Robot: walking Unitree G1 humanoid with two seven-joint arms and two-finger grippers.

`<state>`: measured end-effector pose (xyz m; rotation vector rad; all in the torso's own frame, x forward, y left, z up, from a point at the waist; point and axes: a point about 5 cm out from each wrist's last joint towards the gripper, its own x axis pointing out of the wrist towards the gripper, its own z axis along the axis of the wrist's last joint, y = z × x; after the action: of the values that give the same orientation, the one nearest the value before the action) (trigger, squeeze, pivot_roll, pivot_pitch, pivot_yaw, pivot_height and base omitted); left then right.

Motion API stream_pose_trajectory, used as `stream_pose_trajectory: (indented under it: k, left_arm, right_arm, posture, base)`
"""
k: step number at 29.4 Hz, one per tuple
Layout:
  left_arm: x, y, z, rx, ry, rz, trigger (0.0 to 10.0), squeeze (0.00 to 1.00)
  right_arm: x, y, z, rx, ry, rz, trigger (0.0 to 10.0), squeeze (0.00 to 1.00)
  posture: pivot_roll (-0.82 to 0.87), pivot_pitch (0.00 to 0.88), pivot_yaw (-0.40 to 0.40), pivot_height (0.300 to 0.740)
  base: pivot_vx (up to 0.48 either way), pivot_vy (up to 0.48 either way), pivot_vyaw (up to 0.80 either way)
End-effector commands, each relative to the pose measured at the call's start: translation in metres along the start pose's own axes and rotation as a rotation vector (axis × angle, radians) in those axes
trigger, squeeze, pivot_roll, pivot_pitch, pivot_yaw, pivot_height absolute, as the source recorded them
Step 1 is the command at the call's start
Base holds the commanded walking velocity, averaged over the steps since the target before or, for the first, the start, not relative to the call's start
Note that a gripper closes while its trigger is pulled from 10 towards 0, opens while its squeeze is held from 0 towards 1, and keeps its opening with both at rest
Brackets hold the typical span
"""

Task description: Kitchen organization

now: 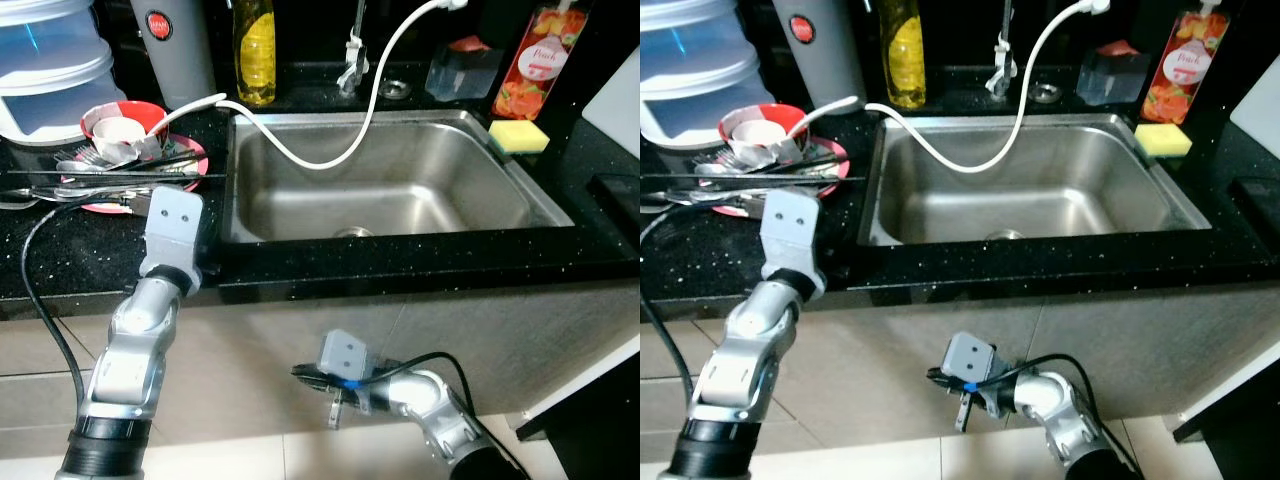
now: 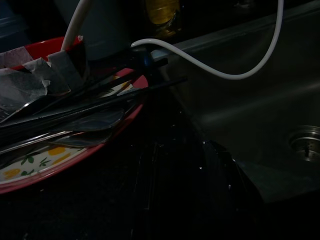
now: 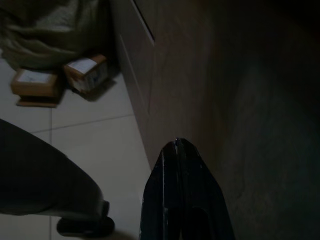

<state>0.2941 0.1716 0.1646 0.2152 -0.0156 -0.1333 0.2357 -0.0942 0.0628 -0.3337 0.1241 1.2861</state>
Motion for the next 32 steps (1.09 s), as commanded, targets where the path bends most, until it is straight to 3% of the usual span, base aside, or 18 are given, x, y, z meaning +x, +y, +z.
stream_pose_trajectory:
  k: [1, 5, 7, 8, 11, 13, 14, 17, 18, 19, 20, 24, 27, 32]
  left_arm:
    - [-0.003, 0.001, -0.015, 0.015, 0.078, -0.01, 10.0, 0.0]
    - [-0.002, 0.0, -0.015, 0.014, 0.081, -0.012, 10.0, 0.0]
    - [-0.002, 0.001, -0.015, 0.014, 0.08, -0.011, 10.0, 0.0]
    - [-0.002, 0.002, -0.014, 0.015, 0.079, -0.006, 10.0, 0.0]
    - [-0.004, 0.006, -0.013, 0.016, 0.076, 0.008, 10.0, 0.0]
    - [-0.005, 0.008, -0.012, 0.013, 0.071, 0.027, 10.0, 0.0]
    - [-0.007, 0.01, -0.01, -0.004, 0.062, 0.046, 10.0, 0.0]
    - [-0.007, 0.011, -0.009, -0.011, 0.06, 0.051, 10.0, 0.0]
    - [-0.005, 0.015, -0.005, -0.031, 0.043, 0.087, 10.0, 0.0]
    - [-0.005, 0.015, -0.005, -0.031, 0.043, 0.087, 10.0, 0.0]
    - [-0.003, 0.018, -0.001, -0.043, 0.029, 0.114, 10.0, 0.0]
    - [0.0, 0.021, 0.004, -0.055, 0.015, 0.14, 10.0, 0.0]
    - [0.005, 0.029, 0.039, -0.089, -0.132, 0.184, 10.0, 0.0]
    - [0.001, 0.039, 0.062, -0.092, -0.207, 0.228, 10.0, 0.0]
  right_arm:
    - [0.001, -0.001, 0.014, -0.009, -0.044, 0.035, 10.0, 0.0]
    - [-0.001, -0.015, 0.05, -0.006, -0.141, 0.013, 10.0, 0.0]
    - [0.0, -0.029, 0.081, 0.003, -0.225, -0.022, 10.0, 0.0]
    - [0.001, -0.038, 0.112, -0.004, -0.313, -0.035, 10.0, 0.0]
    - [-0.001, -0.046, 0.158, -0.042, -0.435, -0.046, 10.0, 0.0]
    - [-0.001, -0.061, 0.182, -0.037, -0.496, -0.128, 10.0, 0.0]
    - [0.002, -0.08, 0.2, -0.056, -0.515, -0.244, 10.0, 0.0]
    - [0.004, -0.085, 0.204, -0.063, -0.51, -0.279, 10.0, 0.0]
    - [0.018, -0.105, 0.213, -0.054, -0.477, -0.377, 10.0, 0.0]
    - [0.018, -0.105, 0.213, -0.054, -0.477, -0.377, 10.0, 0.0]
    - [0.028, -0.116, 0.215, -0.013, -0.45, -0.433, 10.0, 0.0]
    - [0.039, -0.126, 0.217, 0.04, -0.414, -0.486, 10.0, 0.0]
    - [0.062, -0.152, 0.194, 0.221, -0.319, -0.729, 10.0, 0.0]
    - [0.056, -0.165, 0.178, 0.316, -0.298, -0.897, 10.0, 0.0]
  posture:
    - [0.13, 0.016, -0.008, 0.74]
    - [0.13, 0.016, -0.008, 0.74]
    - [0.13, 0.02, -0.01, 0.74]
    - [0.14, 0.017, -0.016, 0.74]
    - [0.15, 0.016, -0.022, 0.74]
    - [0.16, 0.017, -0.032, 0.74]
    - [0.16, 0.019, -0.032, 0.74]
    - [0.16, 0.019, -0.032, 0.74]
    - [0.15, 0.024, -0.025, 0.74]
    - [0.15, 0.024, -0.025, 0.74]
    - [0.14, 0.026, -0.021, 0.74]
    - [0.14, 0.026, -0.021, 0.74]
    - [0.15, 0.036, -0.022, 0.74]
    - [0.16, 0.064, -0.021, 0.74]
  base:
    - [0.0, 0.0, 0.0]
    - [0.0, 0.0, 0.0]
    - [0.0, 0.0, 0.0]
    - [0.0, 0.0, 0.0]
    - [0.0, 0.0, 0.0]
    - [0.0, 0.0, 0.0]
    - [0.0, 0.0, 0.0]
    - [0.0, 0.0, 0.0]
    - [0.0, 0.0, 0.0]
    - [0.0, 0.0, 0.0]
    - [0.0, 0.0, 0.0]
    - [0.0, 0.0, 0.0]
    - [0.0, 0.0, 0.0]
    - [0.0, 0.0, 0.0]
